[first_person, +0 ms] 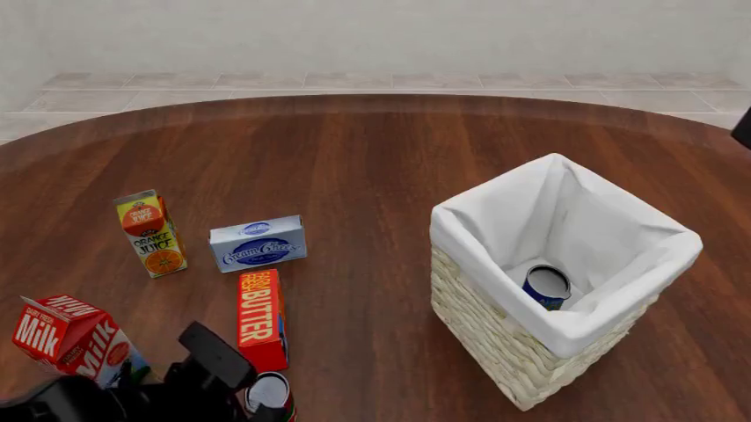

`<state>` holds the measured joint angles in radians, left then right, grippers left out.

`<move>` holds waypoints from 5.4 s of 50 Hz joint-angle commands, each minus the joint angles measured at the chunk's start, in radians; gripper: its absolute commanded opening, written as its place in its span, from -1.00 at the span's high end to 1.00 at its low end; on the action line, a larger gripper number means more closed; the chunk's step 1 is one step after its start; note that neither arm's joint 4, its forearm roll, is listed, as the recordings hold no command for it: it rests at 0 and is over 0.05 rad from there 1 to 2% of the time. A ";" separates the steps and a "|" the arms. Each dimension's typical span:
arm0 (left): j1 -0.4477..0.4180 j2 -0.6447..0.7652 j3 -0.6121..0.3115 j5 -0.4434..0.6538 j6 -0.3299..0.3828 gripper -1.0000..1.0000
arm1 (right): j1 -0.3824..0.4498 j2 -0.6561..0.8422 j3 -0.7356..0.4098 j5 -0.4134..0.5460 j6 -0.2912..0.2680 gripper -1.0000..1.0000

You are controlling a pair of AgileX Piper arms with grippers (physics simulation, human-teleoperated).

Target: Pick up the alphabet soup and the tomato sauce, and put them in the basket.

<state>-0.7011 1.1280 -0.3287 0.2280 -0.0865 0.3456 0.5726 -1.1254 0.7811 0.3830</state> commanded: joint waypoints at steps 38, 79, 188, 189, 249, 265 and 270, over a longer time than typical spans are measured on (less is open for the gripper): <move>-0.037 0.096 0.036 -0.124 -0.032 1.00 | -0.003 0.001 -0.002 -0.001 -0.002 -1.00; -0.118 -0.055 -0.167 0.147 0.017 1.00 | 0.002 -0.013 -0.017 0.018 0.003 -1.00; -0.253 0.115 -0.802 0.265 0.191 1.00 | -0.010 -0.061 -0.088 0.086 0.013 -1.00; -0.259 0.123 -0.809 0.260 0.192 1.00 | -0.009 -0.061 -0.091 0.087 0.012 -1.00; -0.325 0.353 -1.031 0.230 0.261 1.00 | -0.012 -0.083 -0.122 0.103 0.035 -1.00; -0.322 0.392 -1.115 0.264 0.292 1.00 | -0.012 -0.092 -0.139 0.117 0.041 -1.00; -0.329 0.406 -1.131 0.264 0.296 1.00 | -0.013 -0.102 -0.160 0.143 0.042 -1.00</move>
<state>-1.0244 1.5108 -1.4166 0.4838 0.1796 0.3330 0.4830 -1.2602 0.8958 0.4220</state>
